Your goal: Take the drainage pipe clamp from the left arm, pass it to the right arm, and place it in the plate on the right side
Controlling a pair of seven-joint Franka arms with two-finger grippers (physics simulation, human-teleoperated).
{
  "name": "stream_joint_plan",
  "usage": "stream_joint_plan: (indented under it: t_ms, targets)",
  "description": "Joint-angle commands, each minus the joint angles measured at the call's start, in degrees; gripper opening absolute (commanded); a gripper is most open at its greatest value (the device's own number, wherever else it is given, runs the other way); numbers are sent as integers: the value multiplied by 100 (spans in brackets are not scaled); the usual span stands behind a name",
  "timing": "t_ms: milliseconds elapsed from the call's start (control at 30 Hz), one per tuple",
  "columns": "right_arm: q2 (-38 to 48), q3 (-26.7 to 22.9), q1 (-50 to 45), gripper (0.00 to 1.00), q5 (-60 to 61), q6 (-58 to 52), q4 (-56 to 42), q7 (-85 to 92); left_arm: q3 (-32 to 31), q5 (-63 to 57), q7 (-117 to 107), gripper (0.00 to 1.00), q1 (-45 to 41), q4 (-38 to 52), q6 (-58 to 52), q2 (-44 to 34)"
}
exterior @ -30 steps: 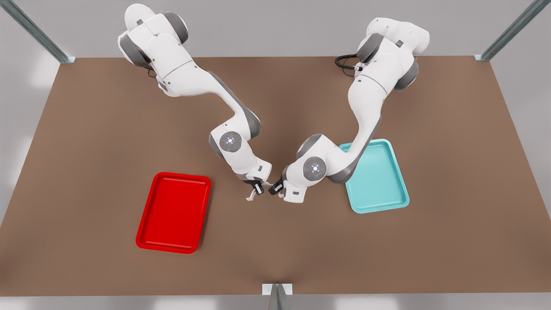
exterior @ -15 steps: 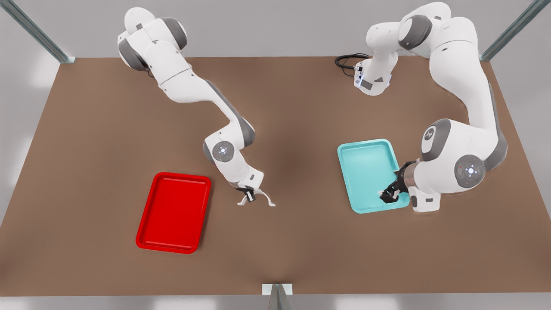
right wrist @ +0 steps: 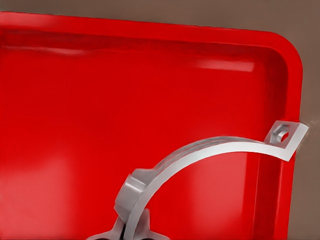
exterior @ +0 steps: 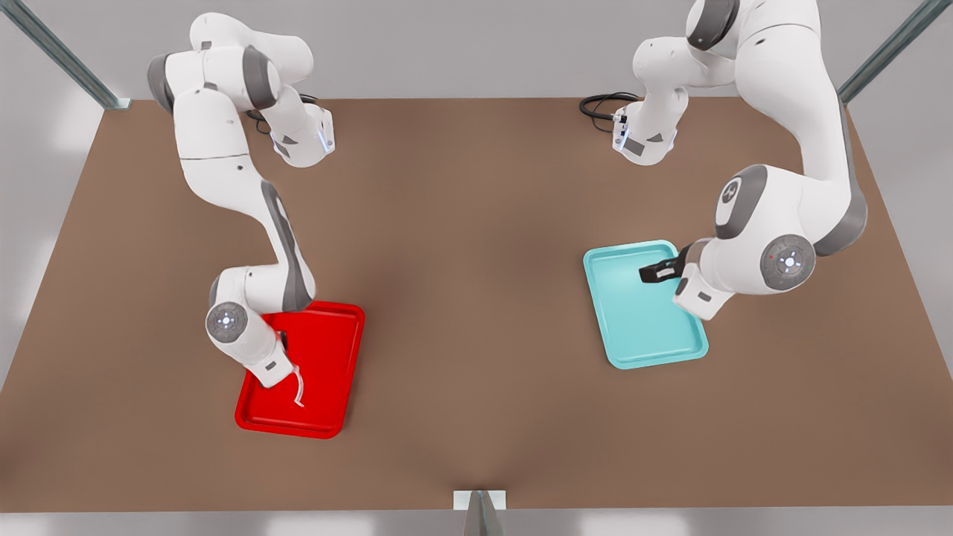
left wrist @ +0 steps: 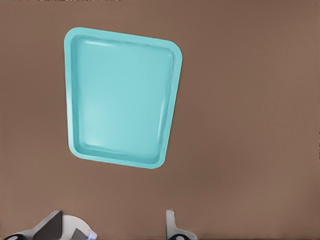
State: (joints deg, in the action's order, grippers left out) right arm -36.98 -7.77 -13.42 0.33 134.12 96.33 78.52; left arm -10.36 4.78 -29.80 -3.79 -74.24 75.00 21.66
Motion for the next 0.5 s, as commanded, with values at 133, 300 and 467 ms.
stream_joint_plan:
  t_ms: [133, 300, 467]
  targets:
    - [-54, 39, -56, 100, 195, 352, 325, -82, -10, 93, 2365, 100, 177, 129, -486, -4]
    - [33, 47, -100, 100, 248, 343, 290, -82, -72, 93, 2329, 100, 150, 226, -706, -48]
    - [718, -49, 138, 100, 248, -3276, -835, -5182, -81, 67, 2338, 100, 124, 243, -759, -74]
